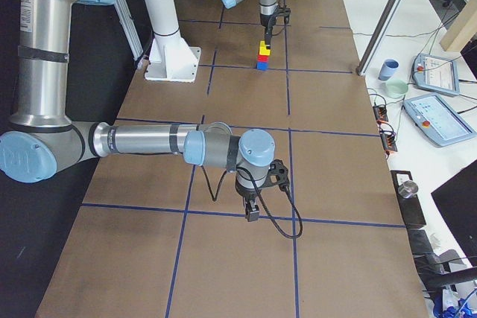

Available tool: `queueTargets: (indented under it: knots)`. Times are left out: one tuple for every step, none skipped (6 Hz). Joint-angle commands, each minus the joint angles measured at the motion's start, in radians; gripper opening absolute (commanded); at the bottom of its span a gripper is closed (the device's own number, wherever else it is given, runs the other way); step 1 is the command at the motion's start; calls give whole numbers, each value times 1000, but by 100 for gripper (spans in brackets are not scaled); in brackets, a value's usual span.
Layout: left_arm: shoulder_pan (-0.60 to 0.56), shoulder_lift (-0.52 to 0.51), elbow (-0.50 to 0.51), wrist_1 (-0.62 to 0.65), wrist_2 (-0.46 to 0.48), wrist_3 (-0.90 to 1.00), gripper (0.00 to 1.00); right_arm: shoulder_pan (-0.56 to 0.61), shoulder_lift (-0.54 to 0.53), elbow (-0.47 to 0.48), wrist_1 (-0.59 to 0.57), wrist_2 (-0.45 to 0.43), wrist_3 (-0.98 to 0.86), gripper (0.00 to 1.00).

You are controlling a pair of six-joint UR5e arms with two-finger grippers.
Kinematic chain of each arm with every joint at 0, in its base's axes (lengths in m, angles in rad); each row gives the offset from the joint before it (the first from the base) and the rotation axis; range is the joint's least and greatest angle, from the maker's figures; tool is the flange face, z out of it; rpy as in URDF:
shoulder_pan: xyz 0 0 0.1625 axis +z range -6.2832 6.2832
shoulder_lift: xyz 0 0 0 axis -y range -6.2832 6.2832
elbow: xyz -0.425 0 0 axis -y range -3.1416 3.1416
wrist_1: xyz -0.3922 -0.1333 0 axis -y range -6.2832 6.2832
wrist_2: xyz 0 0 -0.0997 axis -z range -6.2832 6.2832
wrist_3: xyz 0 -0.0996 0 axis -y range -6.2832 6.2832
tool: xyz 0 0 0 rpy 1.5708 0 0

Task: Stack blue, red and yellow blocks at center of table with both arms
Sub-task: 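Open the left gripper and withdraw the left arm from the stack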

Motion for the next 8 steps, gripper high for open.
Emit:
queueTargets:
  knots:
    - [-154, 236, -201, 29, -109, 277, 100, 0, 1, 0, 0, 0, -1, 100]
    - [-265, 372, -242, 17, -173, 452, 100, 0, 1, -1, 0, 0, -1, 100]
    - [-421, 510, -242, 14, -269, 651, 100, 0, 1, -4, 0, 0, 0, 100]
    - [-547, 628, -227, -6, -298, 873, 100, 0, -1, -6, 0, 0, 1, 100]
    - [-665, 743, -216, -8, -298, 939, 100, 0, -1, -7, 0, 0, 2, 100]
    - [-747, 820, -207, -8, -300, 982, 100, 0, 1, -4, 0, 0, 23, 100]
    - [-807, 901, -183, -9, -301, 1083, 100, 0, 2, -1, 0, 0, 27, 100]
    - [-818, 913, -163, -9, -304, 1075, 100, 0, 5, -4, 0, 0, 27, 100]
